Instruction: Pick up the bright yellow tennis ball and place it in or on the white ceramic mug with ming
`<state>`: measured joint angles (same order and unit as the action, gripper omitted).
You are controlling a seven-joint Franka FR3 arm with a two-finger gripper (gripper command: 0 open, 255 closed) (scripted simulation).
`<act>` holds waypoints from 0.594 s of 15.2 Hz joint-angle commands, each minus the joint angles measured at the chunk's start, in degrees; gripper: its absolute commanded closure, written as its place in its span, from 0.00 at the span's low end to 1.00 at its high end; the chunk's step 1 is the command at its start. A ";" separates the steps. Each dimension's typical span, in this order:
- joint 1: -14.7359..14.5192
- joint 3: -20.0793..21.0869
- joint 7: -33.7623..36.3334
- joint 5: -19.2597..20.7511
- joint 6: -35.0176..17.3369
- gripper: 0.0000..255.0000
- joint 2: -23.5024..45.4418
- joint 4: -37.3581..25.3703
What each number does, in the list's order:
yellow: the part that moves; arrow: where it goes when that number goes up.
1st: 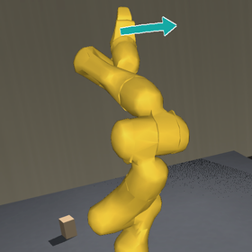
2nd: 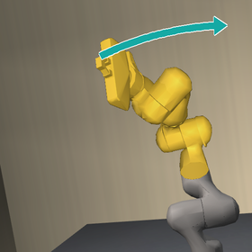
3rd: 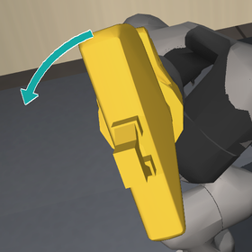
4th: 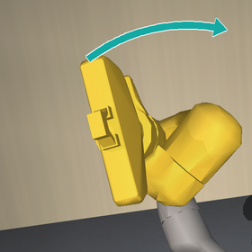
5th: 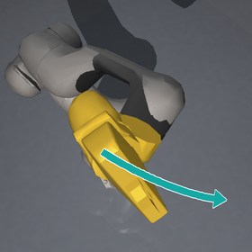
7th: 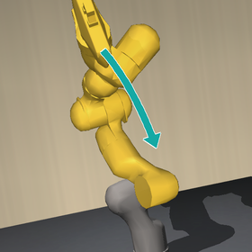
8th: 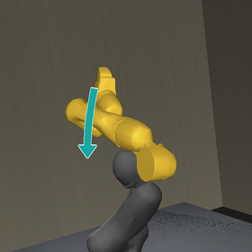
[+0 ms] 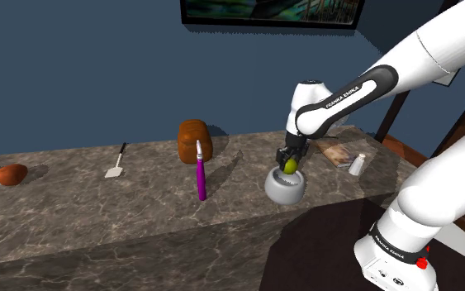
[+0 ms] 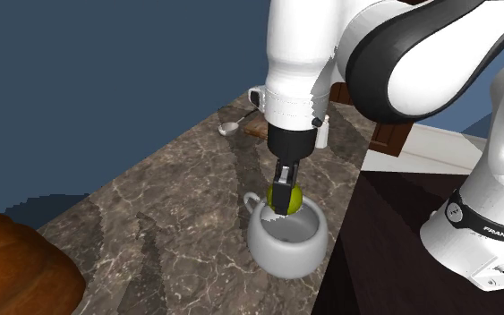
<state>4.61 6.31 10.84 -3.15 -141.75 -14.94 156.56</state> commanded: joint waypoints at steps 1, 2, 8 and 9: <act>-0.06 0.09 0.11 -0.03 -0.27 1.00 0.18 0.05; -0.06 0.09 0.11 -0.03 -0.27 1.00 0.18 0.05; -0.06 0.09 0.11 -0.03 -0.27 0.00 0.18 0.05; -0.06 0.09 0.11 -0.03 -0.27 0.00 0.18 0.05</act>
<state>4.55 6.40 10.95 -3.18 -142.02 -14.76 156.60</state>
